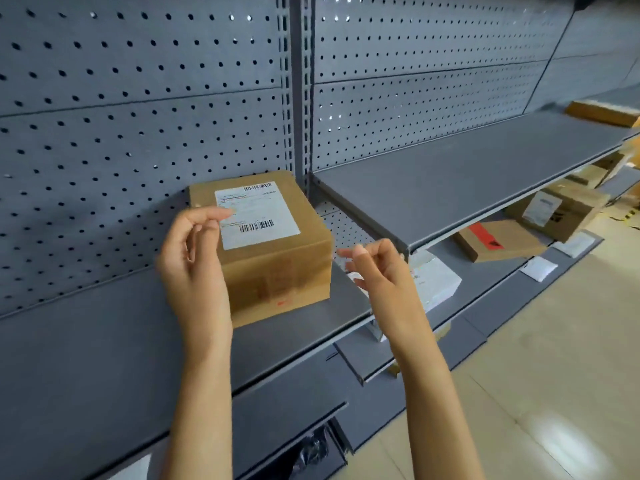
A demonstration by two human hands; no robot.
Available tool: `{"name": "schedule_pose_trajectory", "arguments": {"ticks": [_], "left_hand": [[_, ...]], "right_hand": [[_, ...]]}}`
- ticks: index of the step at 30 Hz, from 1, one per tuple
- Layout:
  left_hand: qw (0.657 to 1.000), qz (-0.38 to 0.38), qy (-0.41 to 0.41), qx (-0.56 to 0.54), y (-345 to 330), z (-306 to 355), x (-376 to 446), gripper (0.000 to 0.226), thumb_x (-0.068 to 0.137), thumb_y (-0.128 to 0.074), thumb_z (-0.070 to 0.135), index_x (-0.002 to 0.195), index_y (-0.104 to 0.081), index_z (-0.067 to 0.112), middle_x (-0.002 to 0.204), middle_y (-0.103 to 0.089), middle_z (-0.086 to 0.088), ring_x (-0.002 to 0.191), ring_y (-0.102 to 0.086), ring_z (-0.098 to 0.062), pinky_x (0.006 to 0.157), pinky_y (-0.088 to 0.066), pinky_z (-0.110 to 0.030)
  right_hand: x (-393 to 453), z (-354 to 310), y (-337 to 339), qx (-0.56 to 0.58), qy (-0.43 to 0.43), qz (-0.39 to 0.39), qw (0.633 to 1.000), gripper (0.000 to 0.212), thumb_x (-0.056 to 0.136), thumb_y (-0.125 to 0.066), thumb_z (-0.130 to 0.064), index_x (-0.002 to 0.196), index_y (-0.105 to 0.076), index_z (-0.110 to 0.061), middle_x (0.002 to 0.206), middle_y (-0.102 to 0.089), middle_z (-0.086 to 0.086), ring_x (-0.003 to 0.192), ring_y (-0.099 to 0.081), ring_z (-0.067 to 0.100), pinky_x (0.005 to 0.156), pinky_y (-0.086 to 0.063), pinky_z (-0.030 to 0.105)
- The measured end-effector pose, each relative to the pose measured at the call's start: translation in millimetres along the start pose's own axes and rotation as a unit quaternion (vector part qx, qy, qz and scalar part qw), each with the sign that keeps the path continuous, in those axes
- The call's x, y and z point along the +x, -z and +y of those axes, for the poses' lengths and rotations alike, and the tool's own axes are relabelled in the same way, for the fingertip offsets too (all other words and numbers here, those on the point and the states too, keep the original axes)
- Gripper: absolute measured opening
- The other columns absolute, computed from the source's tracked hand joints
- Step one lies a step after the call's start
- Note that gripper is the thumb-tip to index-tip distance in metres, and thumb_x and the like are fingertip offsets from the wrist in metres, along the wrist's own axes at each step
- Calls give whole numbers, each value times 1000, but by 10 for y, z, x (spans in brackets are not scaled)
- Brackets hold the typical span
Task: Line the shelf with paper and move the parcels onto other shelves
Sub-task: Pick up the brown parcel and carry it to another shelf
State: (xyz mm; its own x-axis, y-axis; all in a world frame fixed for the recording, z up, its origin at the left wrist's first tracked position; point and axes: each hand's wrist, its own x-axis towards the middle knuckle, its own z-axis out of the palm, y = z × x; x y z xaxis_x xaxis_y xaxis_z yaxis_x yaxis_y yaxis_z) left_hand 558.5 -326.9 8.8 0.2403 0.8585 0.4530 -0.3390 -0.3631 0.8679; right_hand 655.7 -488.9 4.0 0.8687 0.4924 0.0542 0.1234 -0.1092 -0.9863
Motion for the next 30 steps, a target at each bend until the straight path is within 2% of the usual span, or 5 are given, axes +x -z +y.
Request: {"name": "schedule_pose_trajectory", "arguments": {"ticks": [3,7,11,14,30], "left_hand": [[998,12,-31,52,36,-53,-12,27,94,-49,-3,91,-69,15,93,-64,-5,113,-63,-8,116,-39,-35],[987,17,-44,156,192,-165,17,26,90,-56,1,102,-71,20,107,-70,8,112,-60,-3,116,-37,-50],[979,-10,130,157,237,-143,-56,48,97,-66,23,142,-51,31,142,-54,11,132,-49,-5,111,-38,-27],[969,3,235,78,158,-105,-104,48,97,-65,30,143,-50,34,125,-63,24,107,-60,13,92,-45,-13],[979,114,150,74,605,342,-377,36,99,-60,28,134,-58,34,105,-72,32,100,-66,13,80,-50,-10]], "right_hand": [[109,28,-65,-8,1,-38,999,14,101,-52,-28,93,-48,-17,111,-64,7,88,-61,9,69,-42,3],[260,109,-211,-2,16,-110,994,33,98,-54,-36,127,-43,-26,130,-58,-2,120,-59,17,103,-46,28],[328,112,-329,4,12,-151,988,53,101,-52,-31,148,-28,-32,138,-57,0,123,-57,14,104,-41,26],[353,105,-384,3,17,-144,989,51,102,-50,-29,149,-30,-30,131,-61,-6,119,-57,11,96,-41,19],[-85,44,-670,68,63,-192,977,35,100,-54,-29,135,-47,-27,96,-66,-25,86,-60,-19,72,-42,-1]]}}
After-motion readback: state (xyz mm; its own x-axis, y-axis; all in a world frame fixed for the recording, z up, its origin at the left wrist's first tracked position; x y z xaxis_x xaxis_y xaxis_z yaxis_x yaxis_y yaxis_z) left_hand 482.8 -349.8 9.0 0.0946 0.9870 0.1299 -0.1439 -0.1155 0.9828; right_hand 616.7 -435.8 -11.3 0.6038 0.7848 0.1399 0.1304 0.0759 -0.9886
